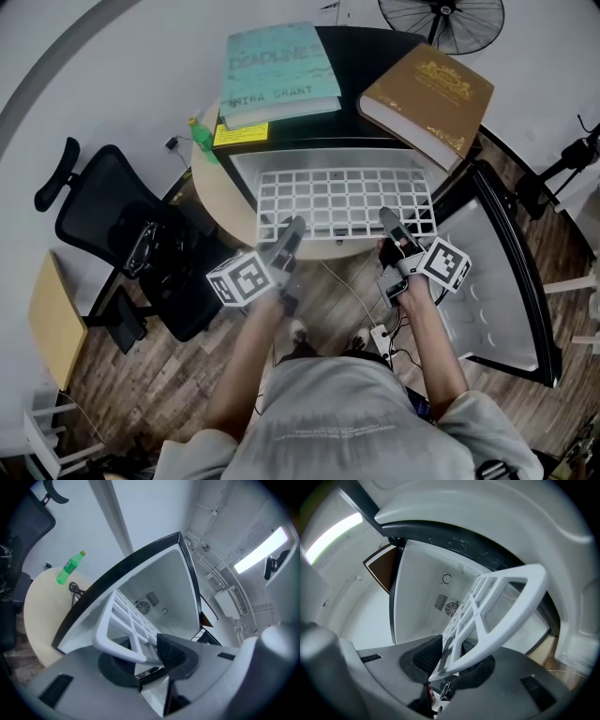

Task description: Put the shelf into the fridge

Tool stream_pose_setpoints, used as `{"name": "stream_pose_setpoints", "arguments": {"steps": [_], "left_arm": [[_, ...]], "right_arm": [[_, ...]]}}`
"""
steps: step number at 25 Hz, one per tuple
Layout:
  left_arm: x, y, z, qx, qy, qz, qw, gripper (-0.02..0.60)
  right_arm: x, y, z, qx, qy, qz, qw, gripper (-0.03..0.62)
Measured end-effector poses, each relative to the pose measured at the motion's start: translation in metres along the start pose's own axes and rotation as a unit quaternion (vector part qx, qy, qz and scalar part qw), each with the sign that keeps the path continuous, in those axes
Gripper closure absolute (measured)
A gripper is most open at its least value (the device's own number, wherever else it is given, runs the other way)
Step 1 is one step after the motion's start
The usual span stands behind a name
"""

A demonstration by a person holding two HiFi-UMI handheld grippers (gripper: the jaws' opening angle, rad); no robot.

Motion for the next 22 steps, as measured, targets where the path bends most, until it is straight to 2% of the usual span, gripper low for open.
{"name": "stream_pose_setpoints", "arguments": {"steps": [19,22], "left_arm": [[-0.006,0.019,0.015,0.0,0.0,0.003,1.0,0.476],[-0.007,0.018,0.013,0.002,0.0,0.012,0.9999,0.474]], "right_arm": [[0.006,0.019,0.012,-0.006,-0.006,-0.01,1.0,0.511],[0.008,0.019,0.012,-0.008,-0.013,-0.001,1.0,0.511]]}}
Point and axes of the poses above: the fingertips, and each gripper's own axes: y forward along the fingers, x to its right, z out of its top, the point moved 10 cm from there along -y, backward along the fingers, and after that the axes turned 10 degrees about -y, right-handed, at the moved point
